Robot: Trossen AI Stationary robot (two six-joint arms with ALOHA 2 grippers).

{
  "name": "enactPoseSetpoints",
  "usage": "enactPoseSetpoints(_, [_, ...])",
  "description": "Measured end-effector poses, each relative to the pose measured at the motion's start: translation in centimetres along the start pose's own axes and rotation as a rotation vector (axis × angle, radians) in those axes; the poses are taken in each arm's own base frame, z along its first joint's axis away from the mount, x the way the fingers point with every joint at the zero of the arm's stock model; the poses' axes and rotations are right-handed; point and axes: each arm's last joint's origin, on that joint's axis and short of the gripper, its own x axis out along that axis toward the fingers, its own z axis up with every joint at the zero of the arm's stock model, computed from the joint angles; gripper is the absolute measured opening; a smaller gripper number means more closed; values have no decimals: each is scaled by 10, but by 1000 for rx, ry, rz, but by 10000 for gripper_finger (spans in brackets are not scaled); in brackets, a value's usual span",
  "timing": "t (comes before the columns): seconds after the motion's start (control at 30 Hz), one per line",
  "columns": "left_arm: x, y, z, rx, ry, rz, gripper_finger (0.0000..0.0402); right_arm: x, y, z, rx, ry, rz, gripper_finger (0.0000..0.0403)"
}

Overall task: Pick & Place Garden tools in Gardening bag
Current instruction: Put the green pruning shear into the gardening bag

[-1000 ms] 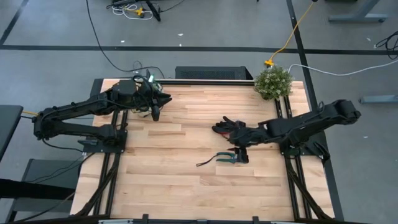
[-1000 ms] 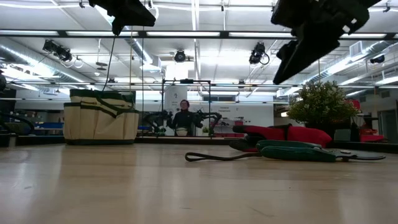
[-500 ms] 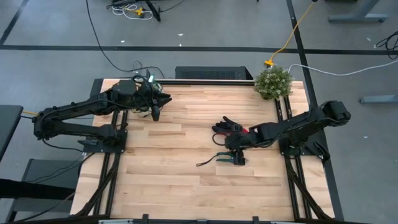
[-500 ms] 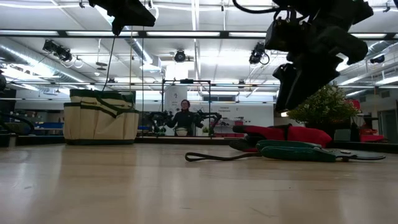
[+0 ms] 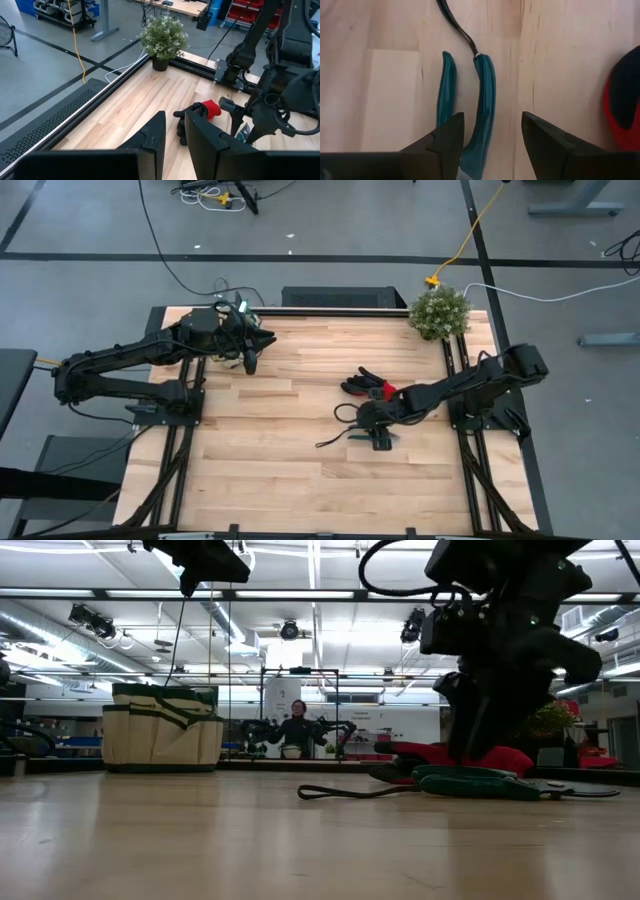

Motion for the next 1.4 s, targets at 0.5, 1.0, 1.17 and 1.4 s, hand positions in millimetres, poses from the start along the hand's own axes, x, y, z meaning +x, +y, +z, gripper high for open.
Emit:
enactPoseSetpoints(0.5, [0,1,-2,10,19,23,78,27,2,-4,-3,60,-7,201])
enactPoseSetpoints(1.0, [0,1,-2,9,20,24,78,28,2,-4,0,59,-6,152])
enactPoseSetpoints(1.17, [0,1,-2,9,21,24,78,28,3,-4,1,60,2,117])
enactPoseSetpoints(1.4, [0,1,-2,9,21,24,78,28,4,-4,2,65,43,76])
